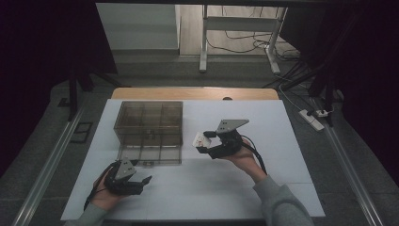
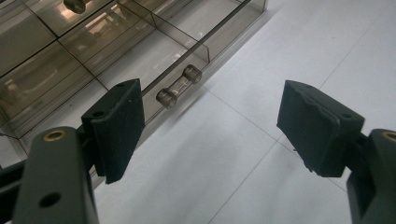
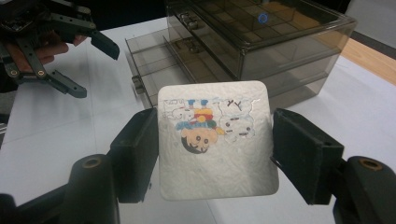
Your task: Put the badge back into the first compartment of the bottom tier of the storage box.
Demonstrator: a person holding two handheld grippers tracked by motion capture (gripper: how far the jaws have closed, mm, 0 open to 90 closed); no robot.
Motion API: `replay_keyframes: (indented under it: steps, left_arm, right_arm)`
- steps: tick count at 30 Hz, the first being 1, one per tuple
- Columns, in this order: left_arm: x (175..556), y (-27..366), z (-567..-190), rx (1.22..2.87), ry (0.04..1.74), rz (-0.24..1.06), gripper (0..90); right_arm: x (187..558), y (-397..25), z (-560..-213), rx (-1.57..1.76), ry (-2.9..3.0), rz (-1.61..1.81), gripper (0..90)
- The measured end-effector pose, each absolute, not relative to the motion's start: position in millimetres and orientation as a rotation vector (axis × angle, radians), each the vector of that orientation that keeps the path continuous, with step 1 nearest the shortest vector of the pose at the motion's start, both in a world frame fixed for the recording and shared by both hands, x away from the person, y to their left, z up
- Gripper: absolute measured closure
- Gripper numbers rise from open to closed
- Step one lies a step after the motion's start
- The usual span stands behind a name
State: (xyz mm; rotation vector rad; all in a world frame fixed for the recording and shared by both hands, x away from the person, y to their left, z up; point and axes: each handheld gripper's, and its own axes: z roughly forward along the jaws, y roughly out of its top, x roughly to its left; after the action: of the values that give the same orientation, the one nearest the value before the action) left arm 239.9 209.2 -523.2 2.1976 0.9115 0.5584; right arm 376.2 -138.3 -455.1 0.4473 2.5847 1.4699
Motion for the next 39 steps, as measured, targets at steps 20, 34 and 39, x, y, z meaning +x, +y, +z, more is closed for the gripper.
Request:
replay_keyframes:
  steps: [20,34,39]
  left_arm:
    - [239.1,208.1,-523.4,2.204,0.902,0.563,23.0]
    - [239.1,208.2,-523.3,2.201,0.906,0.561,22.8]
    - [239.1,208.0,-523.5,2.203,0.905,0.560,22.7]
  right_arm:
    - [374.0,-107.9,-459.1,0.366,2.622,1.476,33.1]
    - [373.7,-93.5,-464.4,0.349,2.638,1.489,33.0]
    - [373.1,-87.8,-464.5,0.339,2.644,1.498,33.0]
